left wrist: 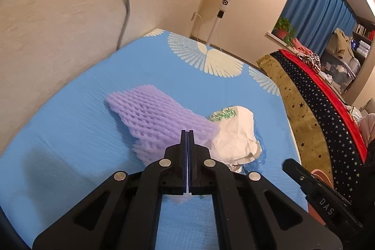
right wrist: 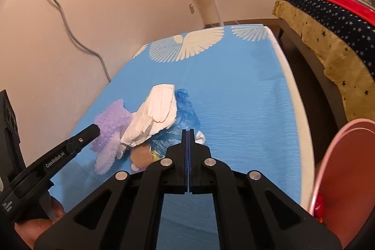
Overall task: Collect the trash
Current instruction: 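Grasp the purple foam net with left gripper while right grasps blue plastic bag, then carry the foam net in left gripper while right carries blue bag to the bin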
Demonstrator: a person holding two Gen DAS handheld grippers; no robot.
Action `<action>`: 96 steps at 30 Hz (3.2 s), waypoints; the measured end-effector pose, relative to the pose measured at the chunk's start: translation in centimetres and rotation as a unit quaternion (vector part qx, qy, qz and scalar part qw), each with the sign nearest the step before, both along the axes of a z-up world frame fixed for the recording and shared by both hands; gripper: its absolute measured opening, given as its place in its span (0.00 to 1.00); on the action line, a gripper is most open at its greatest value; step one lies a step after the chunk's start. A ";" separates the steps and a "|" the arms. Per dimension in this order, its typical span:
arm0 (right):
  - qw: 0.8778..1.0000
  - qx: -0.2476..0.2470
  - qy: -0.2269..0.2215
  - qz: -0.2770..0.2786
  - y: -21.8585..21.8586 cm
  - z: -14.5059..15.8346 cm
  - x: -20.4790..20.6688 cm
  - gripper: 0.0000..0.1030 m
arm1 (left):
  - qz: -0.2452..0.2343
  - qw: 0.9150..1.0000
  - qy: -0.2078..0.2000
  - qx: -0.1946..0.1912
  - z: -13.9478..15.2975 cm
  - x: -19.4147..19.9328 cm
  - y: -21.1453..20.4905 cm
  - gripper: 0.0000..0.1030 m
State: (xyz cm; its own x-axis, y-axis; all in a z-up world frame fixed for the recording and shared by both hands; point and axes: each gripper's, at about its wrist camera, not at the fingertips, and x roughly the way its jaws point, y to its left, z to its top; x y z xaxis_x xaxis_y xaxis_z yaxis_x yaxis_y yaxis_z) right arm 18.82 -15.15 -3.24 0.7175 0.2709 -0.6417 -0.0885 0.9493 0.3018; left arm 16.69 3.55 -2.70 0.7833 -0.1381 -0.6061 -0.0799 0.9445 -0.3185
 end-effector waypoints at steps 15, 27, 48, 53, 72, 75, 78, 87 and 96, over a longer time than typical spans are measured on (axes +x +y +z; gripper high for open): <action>1.000 0.007 0.028 0.012 1.5 -1.7 2.6 0.36 | 0.027 0.999 0.003 -0.021 -0.2 0.1 1.7 0.45; 0.999 -0.010 0.033 0.038 2.6 -2.6 3.7 0.01 | 0.020 0.999 0.047 -0.012 -2.4 1.6 1.1 0.25; 0.999 -0.024 -0.035 -0.034 -2.6 3.9 -2.6 0.01 | 0.003 0.998 -0.055 0.032 4.1 -2.9 0.8 0.10; 0.998 -0.029 -0.047 -0.041 -3.4 5.4 -4.4 0.01 | -0.015 0.997 -0.064 0.034 5.0 -4.3 0.2 0.10; 0.993 -0.028 -0.069 -0.089 -8.1 7.5 -11.8 0.01 | -0.106 0.987 -0.092 0.073 5.9 -9.8 -3.9 0.10; 0.992 -0.026 -0.075 -0.100 -8.8 7.7 -12.8 0.01 | -0.126 0.984 -0.097 0.078 5.7 -10.6 -5.1 0.10; 0.991 -0.028 -0.078 -0.108 -9.0 7.8 -13.6 0.01 | -0.138 0.982 -0.102 0.074 5.8 -11.1 -5.8 0.10; 0.987 -0.047 -0.094 -0.125 -10.0 8.8 -16.1 0.01 | -0.171 0.977 -0.114 0.063 6.2 -12.4 -8.4 0.10; 0.981 -0.047 -0.098 -0.158 -11.9 9.4 -17.8 0.01 | -0.194 0.972 -0.118 0.051 6.5 -13.4 -9.7 0.10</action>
